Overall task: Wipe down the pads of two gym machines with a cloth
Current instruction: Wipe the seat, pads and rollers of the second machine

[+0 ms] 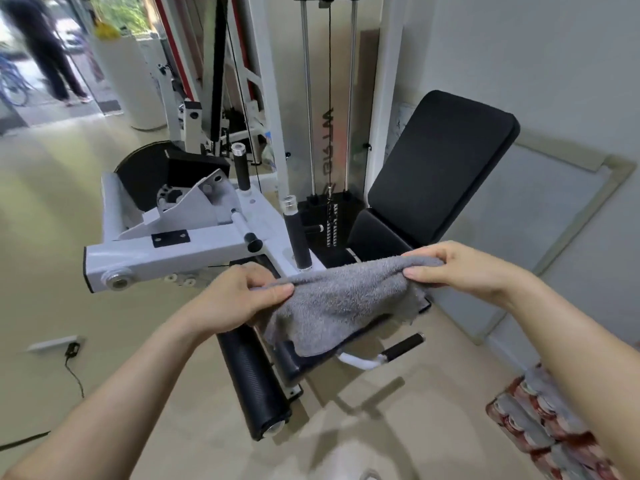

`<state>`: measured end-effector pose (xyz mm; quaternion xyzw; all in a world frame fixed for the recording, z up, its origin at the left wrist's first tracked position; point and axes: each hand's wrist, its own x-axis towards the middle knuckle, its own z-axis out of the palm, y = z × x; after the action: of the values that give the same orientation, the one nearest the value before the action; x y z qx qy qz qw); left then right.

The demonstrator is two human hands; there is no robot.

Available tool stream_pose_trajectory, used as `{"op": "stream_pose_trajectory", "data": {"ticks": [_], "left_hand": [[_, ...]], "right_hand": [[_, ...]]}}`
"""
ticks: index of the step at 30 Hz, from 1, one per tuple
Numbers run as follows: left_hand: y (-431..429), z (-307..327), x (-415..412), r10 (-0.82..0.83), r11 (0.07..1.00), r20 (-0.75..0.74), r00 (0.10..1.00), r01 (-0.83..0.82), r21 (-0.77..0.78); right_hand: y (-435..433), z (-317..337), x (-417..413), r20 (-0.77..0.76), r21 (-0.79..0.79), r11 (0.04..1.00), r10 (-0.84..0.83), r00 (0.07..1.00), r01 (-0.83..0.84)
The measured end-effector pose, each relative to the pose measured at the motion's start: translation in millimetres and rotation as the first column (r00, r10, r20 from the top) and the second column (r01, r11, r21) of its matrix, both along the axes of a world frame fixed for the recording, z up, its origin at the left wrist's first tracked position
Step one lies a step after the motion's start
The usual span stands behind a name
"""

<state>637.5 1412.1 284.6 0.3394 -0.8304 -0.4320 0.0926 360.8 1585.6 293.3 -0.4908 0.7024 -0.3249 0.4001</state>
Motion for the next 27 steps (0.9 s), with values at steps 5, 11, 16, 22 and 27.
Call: {"op": "stream_pose_trajectory", "data": {"ticks": [5,11,16,22,27], "left_hand": [[-39,10,-16,0.238,0.885,-0.323,0.916,-0.068,0.46],[-84,13,-33,0.605,0.711,-0.534,0.591,-0.099,0.696],[-102,-4,-50,0.794,0.608,-0.487,0.364,-0.444,0.659],[-94,-80,-44,0.85,0.523,-0.334,0.408,-0.568,0.636],[-102,-152,-24,0.806,0.559,-0.198,0.559,-0.605,0.567]], "right_hand": [[-65,6,-27,0.518,-0.115,0.959,-0.164,0.84,0.258],[-151,36,-31,0.778,-0.051,0.873,-0.27,0.567,0.485],[-216,27,-25,0.829,0.032,0.844,-0.322,0.457,0.536],[-252,-52,-15,0.537,0.069,0.848,-0.476,0.696,0.526],[-259,-111,-6,0.309,0.105,0.77,-0.627,0.715,0.629]]}}
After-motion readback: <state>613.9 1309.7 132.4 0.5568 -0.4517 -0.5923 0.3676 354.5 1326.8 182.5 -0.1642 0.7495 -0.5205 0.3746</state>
